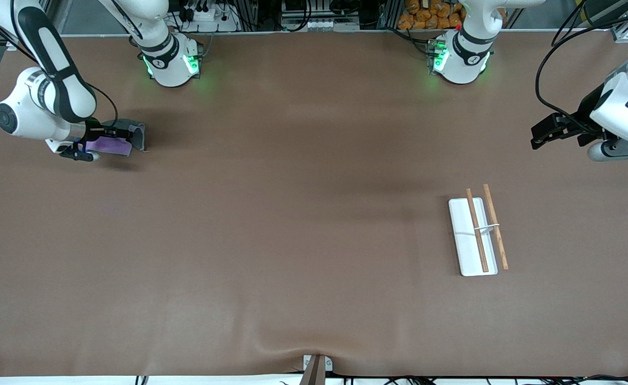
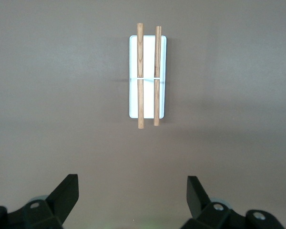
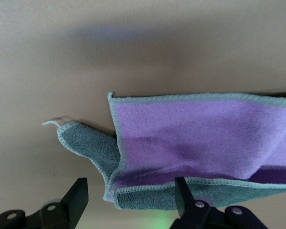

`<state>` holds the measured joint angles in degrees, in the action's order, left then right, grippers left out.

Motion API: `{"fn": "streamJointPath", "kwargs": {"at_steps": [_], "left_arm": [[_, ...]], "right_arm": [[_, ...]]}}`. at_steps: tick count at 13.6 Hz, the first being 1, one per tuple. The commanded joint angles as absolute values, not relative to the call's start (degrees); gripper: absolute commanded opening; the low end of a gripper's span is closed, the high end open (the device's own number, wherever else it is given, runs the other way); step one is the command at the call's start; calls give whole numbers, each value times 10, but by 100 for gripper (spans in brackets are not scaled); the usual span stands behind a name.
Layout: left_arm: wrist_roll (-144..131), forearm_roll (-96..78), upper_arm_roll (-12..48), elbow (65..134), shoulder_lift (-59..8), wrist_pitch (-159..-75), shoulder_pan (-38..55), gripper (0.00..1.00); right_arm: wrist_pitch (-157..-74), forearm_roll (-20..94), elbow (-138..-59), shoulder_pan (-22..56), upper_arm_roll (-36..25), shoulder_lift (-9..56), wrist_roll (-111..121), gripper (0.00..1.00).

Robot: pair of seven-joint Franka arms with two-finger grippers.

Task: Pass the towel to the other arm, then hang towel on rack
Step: 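Close the right gripper on the towel edge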

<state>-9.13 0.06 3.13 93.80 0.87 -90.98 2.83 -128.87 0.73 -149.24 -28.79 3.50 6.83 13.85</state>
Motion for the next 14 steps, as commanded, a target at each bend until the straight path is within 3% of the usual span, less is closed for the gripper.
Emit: {"fn": "streamJointPath", "kwargs": {"at_steps": [1,6,7,8,9,10,12,14], "left_arm": [[-89,4,33,942,12,-916,26,100],[-89,4,33,942,12,-916,25,100],[-88,4,33,942,11,-916,25,100],[-88,4,33,942,11,-916,27,100],[-89,4,33,941,11,-916,28,100],[-89,4,34,941,11,-916,26,100],[-89,4,34,941,11,-916,25,100],[-89,4,34,940,11,-918,25,100]], "right_arm": [[-1299,-4,-1500,-303,42,78,143,81],[-1275,-5,-1500,-318,41,74,147,70],[-1272,-8,-1500,-327,41,74,147,58],[-1273,-17,-1499,-330,41,76,148,52],[-1270,-22,-1499,-339,42,77,154,37],[-1270,-22,-1500,-344,42,82,154,32],[-1270,-23,-1500,-345,42,93,154,38],[-1264,-23,-1499,-345,42,93,156,5]]}}
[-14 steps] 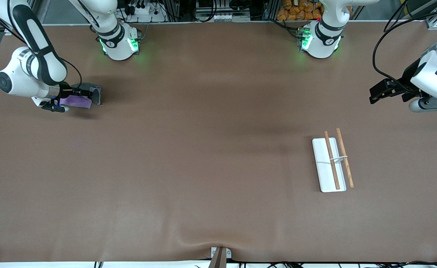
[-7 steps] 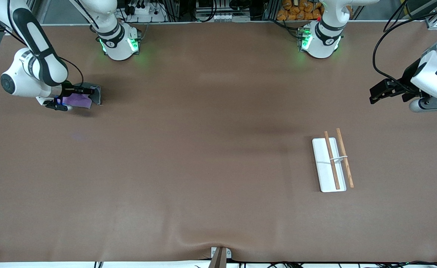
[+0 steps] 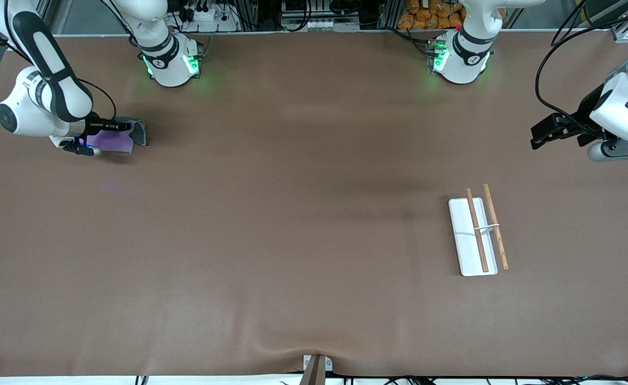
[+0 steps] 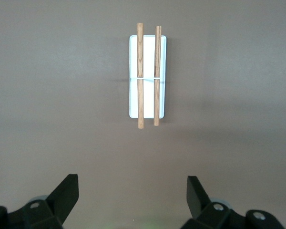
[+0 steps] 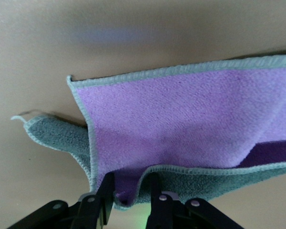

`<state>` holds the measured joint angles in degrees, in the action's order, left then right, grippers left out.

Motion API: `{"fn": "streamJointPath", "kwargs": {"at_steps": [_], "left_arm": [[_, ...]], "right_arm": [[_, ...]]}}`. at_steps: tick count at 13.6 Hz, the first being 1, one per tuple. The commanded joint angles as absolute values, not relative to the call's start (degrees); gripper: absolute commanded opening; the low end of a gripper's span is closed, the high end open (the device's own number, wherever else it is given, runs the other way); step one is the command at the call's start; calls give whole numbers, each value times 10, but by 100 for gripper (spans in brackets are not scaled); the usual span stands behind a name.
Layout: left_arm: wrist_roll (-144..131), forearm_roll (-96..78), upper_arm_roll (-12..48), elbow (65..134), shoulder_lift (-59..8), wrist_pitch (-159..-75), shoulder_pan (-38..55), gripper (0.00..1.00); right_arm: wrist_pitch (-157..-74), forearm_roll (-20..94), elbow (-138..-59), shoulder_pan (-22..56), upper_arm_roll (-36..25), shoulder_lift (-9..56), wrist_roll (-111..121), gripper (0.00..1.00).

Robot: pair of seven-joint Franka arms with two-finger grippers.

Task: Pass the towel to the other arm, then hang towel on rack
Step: 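Close the right gripper on the towel edge, then lift the towel with the right gripper toward the table middle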

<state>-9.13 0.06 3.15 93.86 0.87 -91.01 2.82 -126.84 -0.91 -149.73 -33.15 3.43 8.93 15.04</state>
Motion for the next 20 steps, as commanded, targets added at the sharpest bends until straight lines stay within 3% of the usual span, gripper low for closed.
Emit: {"fn": "streamJointPath", "kwargs": {"at_steps": [1,5,12,17,20], "left_arm": [[-89,4,34,940,9,-922,25,100],[-89,4,34,946,0,-925,23,100],[-89,4,34,949,-5,-931,23,100],[-89,4,34,948,-4,-937,25,100],[-89,4,34,949,-14,-949,23,100]], "right_arm": [[-1251,-22,-1495,-348,43,92,155,0],[-1202,-14,-1468,-345,46,88,151,0],[-1014,56,-1323,-284,51,83,129,0],[-875,136,-1189,-190,50,84,-2,0],[-839,207,-1136,-115,50,84,-133,0]]}}
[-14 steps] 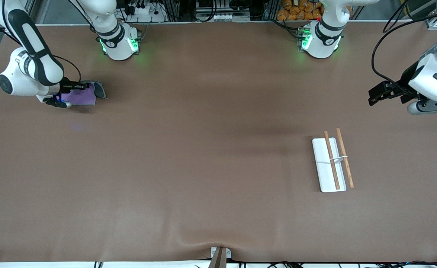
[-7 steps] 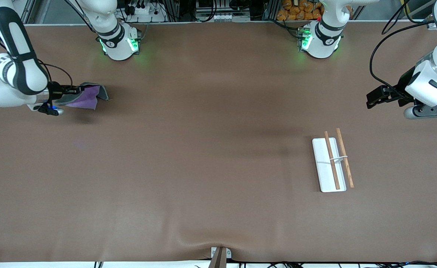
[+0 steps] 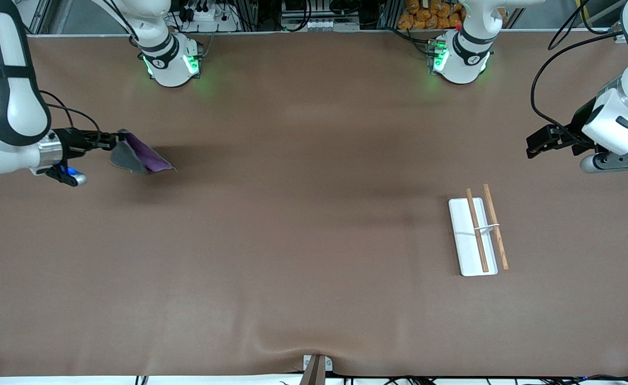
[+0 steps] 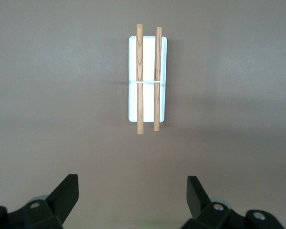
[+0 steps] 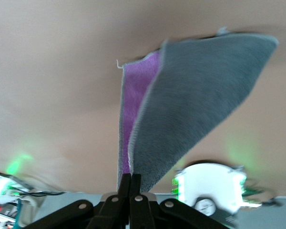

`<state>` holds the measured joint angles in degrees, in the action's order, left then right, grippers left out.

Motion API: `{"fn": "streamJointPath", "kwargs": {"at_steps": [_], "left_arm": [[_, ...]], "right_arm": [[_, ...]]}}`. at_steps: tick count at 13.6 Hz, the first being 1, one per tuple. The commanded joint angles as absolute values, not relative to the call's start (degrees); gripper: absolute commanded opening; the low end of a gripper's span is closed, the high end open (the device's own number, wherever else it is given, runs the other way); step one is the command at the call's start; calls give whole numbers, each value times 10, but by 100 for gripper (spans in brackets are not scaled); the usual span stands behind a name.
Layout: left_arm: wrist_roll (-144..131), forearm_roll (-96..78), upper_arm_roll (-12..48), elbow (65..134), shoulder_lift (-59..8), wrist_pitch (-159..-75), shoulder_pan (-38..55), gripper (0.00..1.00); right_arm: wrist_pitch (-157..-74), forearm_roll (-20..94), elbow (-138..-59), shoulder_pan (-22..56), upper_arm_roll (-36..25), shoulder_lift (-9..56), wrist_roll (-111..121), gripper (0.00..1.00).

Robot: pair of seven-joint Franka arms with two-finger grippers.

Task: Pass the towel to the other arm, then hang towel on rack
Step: 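Lift the towel with the right gripper toward the table middle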

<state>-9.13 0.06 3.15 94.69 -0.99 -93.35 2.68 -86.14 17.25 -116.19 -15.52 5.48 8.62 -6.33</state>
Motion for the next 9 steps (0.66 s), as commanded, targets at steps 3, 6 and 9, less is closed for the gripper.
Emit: {"fn": "streamJointPath", "kwargs": {"at_steps": [3,6,9], "left_arm": [[-93,-3,35,942,-15,-958,28,100],[-118,-45,35,915,-44,-976,33,100],[-209,-115,36,849,-103,-979,44,100]], "right_arm": [[-817,290,-1090,-64,50,85,-251,0],[-823,368,-1057,-27,49,91,-350,0],[-856,412,-1041,10,49,92,-419,0]]}}
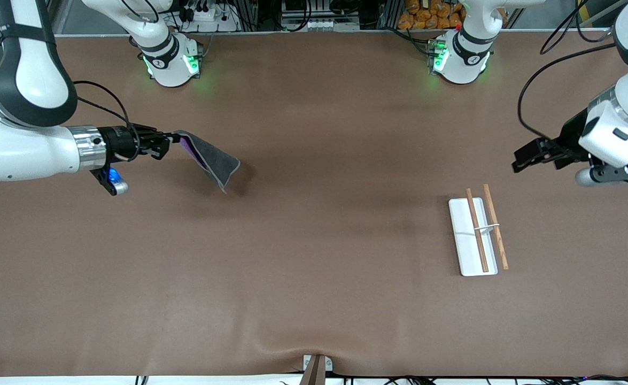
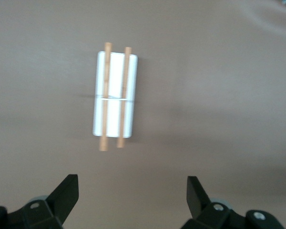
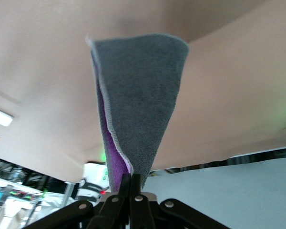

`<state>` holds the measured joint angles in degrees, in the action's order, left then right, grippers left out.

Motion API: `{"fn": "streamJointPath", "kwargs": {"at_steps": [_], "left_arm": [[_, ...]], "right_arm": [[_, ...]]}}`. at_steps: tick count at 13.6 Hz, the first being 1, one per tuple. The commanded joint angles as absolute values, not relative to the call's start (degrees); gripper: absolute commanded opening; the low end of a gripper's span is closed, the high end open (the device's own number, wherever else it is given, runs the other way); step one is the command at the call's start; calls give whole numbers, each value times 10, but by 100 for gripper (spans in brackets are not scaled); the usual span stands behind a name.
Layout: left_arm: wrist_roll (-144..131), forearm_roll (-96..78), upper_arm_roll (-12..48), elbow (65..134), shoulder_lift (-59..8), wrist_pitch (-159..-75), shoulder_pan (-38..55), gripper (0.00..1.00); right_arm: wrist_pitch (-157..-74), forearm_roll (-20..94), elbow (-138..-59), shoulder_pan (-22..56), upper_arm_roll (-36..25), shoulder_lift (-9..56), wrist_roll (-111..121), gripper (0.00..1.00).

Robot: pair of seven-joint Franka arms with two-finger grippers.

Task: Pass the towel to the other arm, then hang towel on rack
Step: 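Lift the towel with the right gripper toward the table middle, then grasp the hanging towel with the left gripper below the right gripper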

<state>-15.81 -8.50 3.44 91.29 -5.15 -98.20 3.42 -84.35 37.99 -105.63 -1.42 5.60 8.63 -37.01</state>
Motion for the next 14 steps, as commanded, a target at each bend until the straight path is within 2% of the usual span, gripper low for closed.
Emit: {"fn": "streamJointPath", "kwargs": {"at_steps": [1,3,5,9,14], "left_arm": [[-246,-130,36,820,-129,-979,58,100],[-314,-144,36,789,-159,-999,89,100],[-372,-149,35,790,-176,-1040,143,100],[-511,-149,36,789,-226,-1164,232,100],[-566,-220,35,789,-250,-1199,278,100]], "right_arm": [[-873,433,-1036,22,49,92,-449,0],[-915,467,-1027,59,49,93,-518,0],[-960,498,-1014,95,49,100,-585,0],[-1083,553,-978,177,49,116,-736,0],[-1128,582,-931,201,50,127,-859,0]]}}
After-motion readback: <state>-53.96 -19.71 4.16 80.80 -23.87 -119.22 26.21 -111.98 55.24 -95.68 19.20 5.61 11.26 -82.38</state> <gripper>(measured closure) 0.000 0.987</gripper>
